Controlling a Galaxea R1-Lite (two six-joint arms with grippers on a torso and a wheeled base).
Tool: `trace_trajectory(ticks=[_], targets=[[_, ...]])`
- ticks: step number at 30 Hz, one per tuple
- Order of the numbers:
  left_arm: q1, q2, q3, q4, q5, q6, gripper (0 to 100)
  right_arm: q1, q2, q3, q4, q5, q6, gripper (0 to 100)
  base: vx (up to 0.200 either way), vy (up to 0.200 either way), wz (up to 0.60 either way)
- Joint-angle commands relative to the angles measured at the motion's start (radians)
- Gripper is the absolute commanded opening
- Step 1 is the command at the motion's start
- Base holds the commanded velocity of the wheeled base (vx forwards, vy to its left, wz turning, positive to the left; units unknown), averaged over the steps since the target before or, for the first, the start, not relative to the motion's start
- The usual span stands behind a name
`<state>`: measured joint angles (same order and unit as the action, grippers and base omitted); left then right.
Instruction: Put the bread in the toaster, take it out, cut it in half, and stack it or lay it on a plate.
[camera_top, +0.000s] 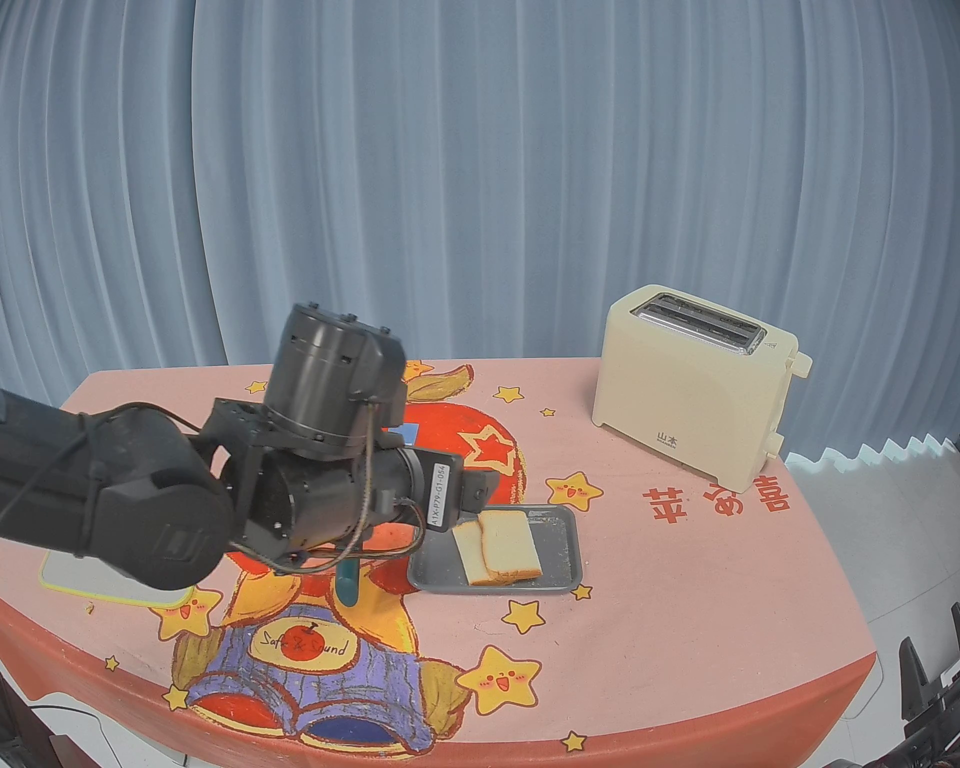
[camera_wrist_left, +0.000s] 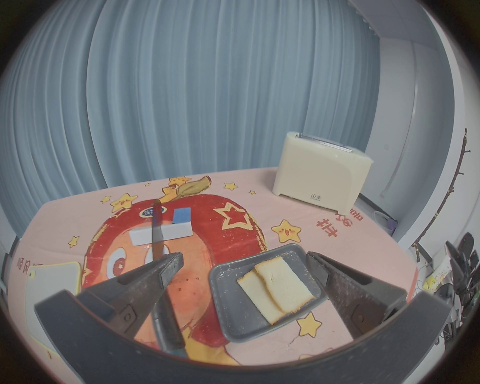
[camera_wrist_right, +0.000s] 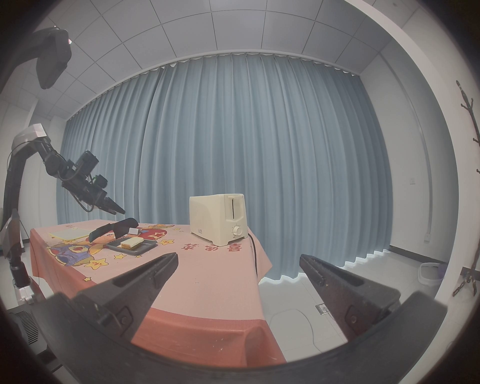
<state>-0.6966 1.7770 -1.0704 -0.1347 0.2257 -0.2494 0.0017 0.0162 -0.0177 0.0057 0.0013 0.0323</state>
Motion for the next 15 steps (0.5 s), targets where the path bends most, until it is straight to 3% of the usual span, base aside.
trace_trajectory(ticks=[1, 6, 11, 15], targets=[[0.0, -0.146, 0.064, -0.008, 0.001, 0.002, 100, 0.001, -0.016, 0.015, 0.0, 0.0, 0.0, 100, 0.0, 0.0, 0.0], [0.005, -0.238, 0.109, -0.008, 0.009, 0.002, 100, 0.0, -0.016, 0.015, 0.0, 0.0, 0.0, 100, 0.0, 0.0, 0.0], [0.009, -0.3, 0.153, -0.01, 0.075, 0.004, 100, 0.0, -0.016, 0.015, 0.0, 0.0, 0.0, 100, 0.0, 0.0, 0.0], [0.023, -0.357, 0.191, -0.01, 0.089, 0.004, 100, 0.001, -0.016, 0.015, 0.0, 0.0, 0.0, 100, 0.0, 0.0, 0.0]])
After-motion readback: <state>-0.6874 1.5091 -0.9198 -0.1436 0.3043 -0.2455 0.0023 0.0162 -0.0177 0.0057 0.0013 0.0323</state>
